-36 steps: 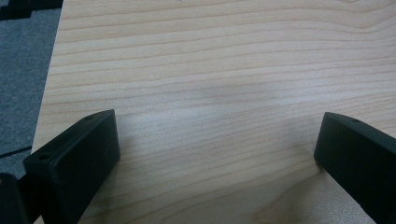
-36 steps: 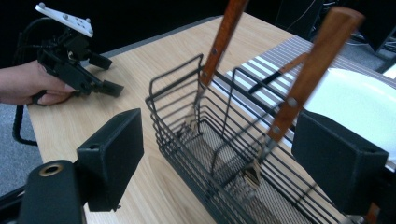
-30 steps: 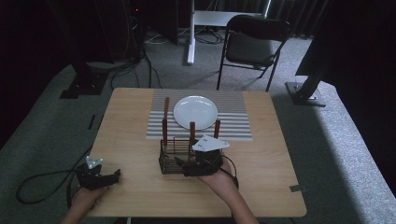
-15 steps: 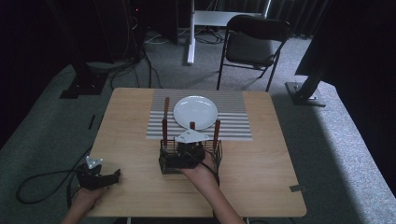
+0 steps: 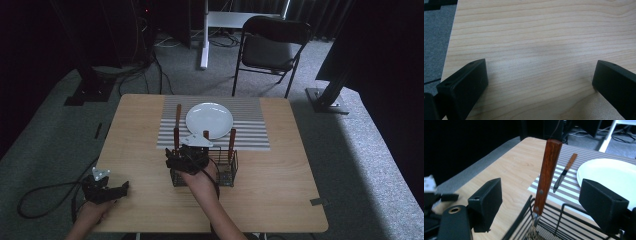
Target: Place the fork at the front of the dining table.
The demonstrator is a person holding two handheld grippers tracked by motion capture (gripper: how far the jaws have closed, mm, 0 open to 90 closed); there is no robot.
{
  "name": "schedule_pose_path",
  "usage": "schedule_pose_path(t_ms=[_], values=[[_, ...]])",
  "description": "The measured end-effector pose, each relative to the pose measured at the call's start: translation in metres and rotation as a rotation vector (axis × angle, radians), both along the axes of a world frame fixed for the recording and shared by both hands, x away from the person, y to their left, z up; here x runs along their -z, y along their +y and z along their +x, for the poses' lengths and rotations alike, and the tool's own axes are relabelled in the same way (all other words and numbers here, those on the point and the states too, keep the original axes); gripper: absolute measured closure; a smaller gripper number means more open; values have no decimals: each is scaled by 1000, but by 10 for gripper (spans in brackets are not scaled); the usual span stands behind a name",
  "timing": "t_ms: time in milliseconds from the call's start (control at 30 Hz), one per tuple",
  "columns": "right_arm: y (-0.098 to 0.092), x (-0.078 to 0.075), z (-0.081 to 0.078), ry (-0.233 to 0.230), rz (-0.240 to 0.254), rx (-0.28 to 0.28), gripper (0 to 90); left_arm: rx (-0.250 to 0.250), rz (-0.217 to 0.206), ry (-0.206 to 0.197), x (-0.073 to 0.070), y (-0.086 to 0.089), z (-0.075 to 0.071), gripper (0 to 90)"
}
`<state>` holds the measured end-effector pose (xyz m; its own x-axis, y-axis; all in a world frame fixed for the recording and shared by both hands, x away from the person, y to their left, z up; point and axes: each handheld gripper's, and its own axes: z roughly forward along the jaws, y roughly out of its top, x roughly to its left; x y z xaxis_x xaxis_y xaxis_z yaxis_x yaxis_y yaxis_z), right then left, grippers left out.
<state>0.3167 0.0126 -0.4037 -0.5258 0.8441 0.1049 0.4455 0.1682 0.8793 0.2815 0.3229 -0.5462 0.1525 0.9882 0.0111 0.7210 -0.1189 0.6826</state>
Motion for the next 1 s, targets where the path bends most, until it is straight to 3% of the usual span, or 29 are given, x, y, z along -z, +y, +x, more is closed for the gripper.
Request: schedule_pose_path(t_ms=[67, 233, 500, 733, 1000], values=[[5, 1, 2, -6, 0, 45, 238, 0, 0, -2, 0, 0, 0, 0], [14, 8, 9, 43, 26, 102, 311, 0, 0, 2, 0, 0, 0, 0], [21, 14, 12, 31, 32, 199, 478, 0, 0, 2, 0, 0, 0, 0], [24, 15, 9, 27, 29, 191, 607, 0, 0, 2, 0, 0, 0, 0], [27, 19, 10, 37, 0, 192, 680, 0, 1, 1, 0, 0, 0, 0]])
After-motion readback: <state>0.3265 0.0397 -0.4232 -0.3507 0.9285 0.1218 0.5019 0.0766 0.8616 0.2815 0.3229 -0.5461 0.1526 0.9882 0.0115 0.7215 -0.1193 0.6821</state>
